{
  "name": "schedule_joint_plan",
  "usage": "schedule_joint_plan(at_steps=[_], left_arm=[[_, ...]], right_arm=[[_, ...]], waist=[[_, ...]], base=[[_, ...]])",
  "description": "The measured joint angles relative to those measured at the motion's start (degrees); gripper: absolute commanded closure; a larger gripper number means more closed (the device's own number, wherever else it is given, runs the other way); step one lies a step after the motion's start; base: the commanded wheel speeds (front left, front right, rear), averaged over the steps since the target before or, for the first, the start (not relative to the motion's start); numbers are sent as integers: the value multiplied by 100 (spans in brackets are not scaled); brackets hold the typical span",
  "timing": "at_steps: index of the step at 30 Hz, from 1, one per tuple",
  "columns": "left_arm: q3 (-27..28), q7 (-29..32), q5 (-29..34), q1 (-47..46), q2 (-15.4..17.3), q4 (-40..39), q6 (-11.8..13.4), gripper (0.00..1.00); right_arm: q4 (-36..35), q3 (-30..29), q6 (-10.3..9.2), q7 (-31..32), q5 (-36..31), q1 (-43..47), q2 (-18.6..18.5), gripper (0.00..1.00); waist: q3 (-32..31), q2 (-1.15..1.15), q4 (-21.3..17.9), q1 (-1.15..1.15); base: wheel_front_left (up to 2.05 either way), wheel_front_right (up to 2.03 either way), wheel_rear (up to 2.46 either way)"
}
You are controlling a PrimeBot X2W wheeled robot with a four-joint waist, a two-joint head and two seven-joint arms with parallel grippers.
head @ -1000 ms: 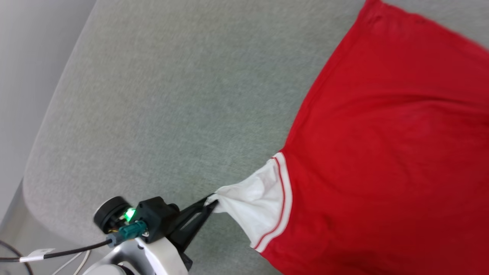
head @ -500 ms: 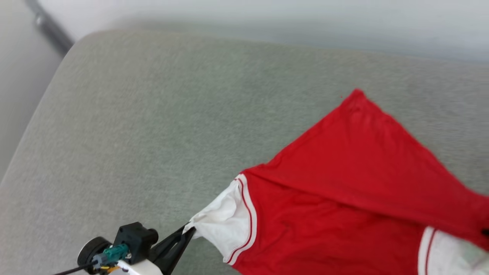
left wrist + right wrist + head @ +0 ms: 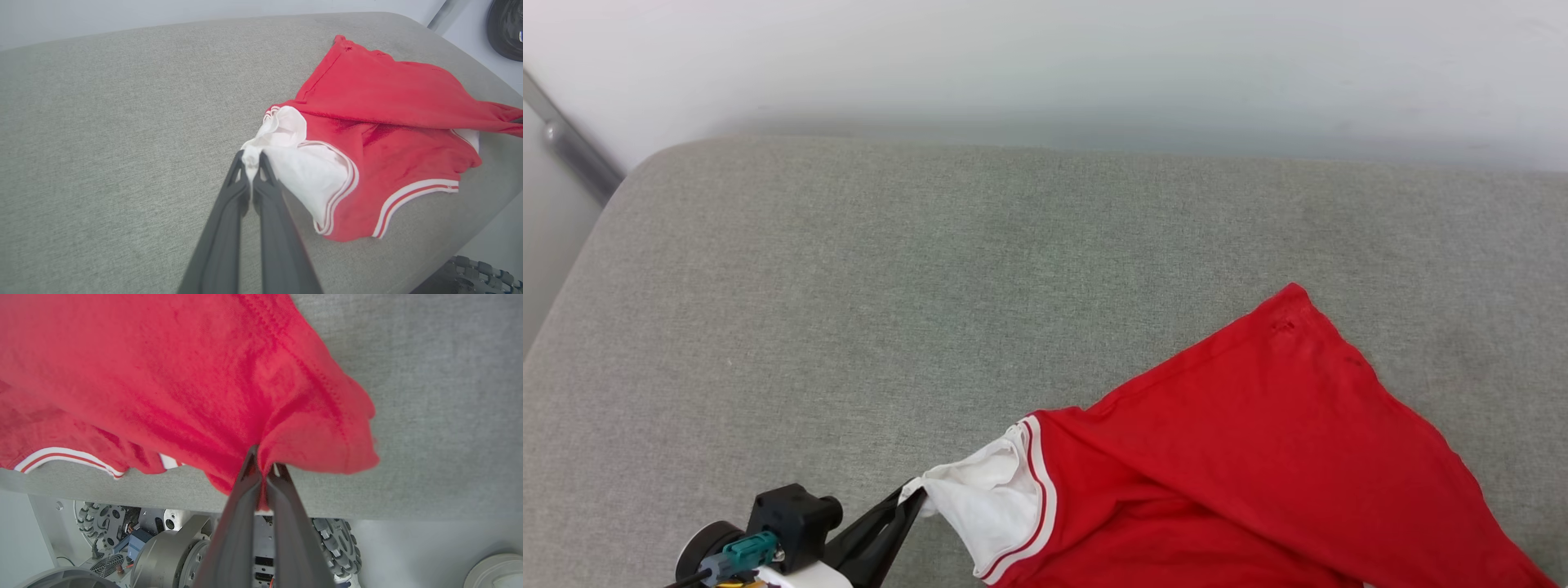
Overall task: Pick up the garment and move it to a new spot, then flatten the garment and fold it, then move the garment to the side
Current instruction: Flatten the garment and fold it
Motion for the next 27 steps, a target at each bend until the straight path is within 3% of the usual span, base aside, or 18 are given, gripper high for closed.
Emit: schedule_joint_plan(at_steps=[1,2,3,9,17,22,27], left_arm=[[-2,-2,0,0,-14,1,0,100],[-8,-3,1,-1,-23,3,0,100],[-12,-11,1,-1,-25,5,0,100],[-44,-46,23,-9,-77,-33,1,100],[-59,0,144,-237,-93,-363,1,100],[-69,37,227,-424,-121,-567,-10,100],[-113,79,300,-625,-198,-636,-102,100]], right_arm=[[20,19,0,-60,-3,4,-12,15],[33,42,0,-115,0,4,-43,15],[38,80,0,-149,19,2,-87,0],[-122,387,0,-308,192,-151,-683,0],[-609,864,0,-151,567,-1408,-1147,0],[-398,1482,0,70,312,-2324,-1350,0],[225,2060,0,191,-70,-3119,-1330,0]], waist=[[-11,0,-3,0],[-25,0,-5,0],[-35,0,-7,0],[-32,0,31,0],[193,0,211,1],[477,0,390,2],[774,0,625,2]], base=[[0,0,0],[0,0,0],[0,0,0],[0,0,0],[0,0,0],[0,0,0],[0,0,0]])
